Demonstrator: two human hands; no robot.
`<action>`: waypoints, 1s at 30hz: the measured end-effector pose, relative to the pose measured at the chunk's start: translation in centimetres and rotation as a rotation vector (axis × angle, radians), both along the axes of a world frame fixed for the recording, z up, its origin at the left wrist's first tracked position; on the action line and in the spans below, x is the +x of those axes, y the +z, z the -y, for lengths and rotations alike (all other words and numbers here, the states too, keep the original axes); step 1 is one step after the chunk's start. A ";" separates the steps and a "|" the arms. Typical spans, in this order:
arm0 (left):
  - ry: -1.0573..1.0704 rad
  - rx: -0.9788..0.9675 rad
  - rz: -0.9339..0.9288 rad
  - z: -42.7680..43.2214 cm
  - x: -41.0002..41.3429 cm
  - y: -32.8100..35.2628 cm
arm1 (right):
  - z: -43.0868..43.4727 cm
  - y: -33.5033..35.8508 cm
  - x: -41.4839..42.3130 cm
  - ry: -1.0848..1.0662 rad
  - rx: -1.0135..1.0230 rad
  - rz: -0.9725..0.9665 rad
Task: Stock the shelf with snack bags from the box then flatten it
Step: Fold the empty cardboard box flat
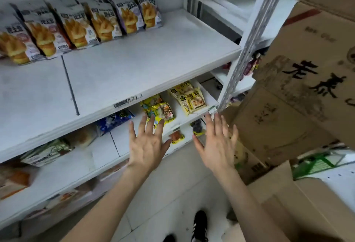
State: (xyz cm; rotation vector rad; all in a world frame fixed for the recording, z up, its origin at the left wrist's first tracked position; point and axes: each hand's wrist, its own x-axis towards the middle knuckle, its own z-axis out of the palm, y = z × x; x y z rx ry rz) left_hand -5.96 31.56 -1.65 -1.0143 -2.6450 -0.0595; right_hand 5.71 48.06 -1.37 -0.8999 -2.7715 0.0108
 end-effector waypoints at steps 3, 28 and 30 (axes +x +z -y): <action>-0.063 -0.036 0.053 1.1 2.8 -0.4 | 2.3 -0.2 4.3 -0.092 -0.027 0.014; -0.761 -0.160 0.165 3.5 30.5 -7.8 | 19.7 -7.2 40.0 -0.857 -0.283 0.151; -0.797 -0.186 0.171 3.2 32.0 -9.0 | 20.3 -8.0 41.8 -0.899 -0.316 0.158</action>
